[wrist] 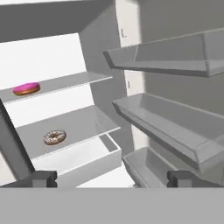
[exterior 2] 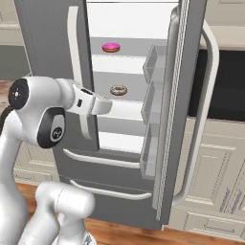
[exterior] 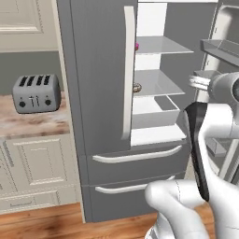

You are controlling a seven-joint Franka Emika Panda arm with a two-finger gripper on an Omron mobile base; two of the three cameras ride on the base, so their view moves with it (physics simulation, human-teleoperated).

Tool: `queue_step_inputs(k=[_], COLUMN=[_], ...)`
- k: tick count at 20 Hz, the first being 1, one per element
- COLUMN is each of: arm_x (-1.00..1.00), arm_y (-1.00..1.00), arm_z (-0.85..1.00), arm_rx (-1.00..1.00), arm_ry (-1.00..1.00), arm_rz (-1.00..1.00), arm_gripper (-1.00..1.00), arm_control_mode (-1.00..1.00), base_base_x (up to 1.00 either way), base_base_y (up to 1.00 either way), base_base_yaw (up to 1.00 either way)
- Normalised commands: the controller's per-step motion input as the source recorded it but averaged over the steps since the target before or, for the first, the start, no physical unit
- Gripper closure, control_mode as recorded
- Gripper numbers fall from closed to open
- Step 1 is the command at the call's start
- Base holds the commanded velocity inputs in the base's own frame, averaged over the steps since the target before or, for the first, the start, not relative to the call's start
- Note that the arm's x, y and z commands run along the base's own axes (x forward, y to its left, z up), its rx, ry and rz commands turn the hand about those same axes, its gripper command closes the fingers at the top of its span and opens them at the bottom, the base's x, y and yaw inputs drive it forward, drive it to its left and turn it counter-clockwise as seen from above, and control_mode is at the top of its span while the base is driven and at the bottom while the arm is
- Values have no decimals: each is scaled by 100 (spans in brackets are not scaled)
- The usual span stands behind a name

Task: Take the donuts from the fridge and place them on the empty tray on the dining counter.

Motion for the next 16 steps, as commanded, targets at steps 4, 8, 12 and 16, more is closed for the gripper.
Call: queue_step_inputs(k=[4, 8, 12, 16], arm_x=[0, 0, 1, 3], arm_y=[91, 75, 34, 22], arm_z=[-2, -18, -55, -47], arm_rx=[-7, -5, -8, 0], arm_ry=[0, -1, -20, -26], arm_rz=[18, 28, 24, 9], arm_gripper=[-100, -100, -100, -100], arm_control_mode=[-100, -100, -100, -100], base_base_x=[0, 0, 0, 0], base_base_y=[0, 0, 0, 0], base_base_yaw=[0, 0, 0, 0])
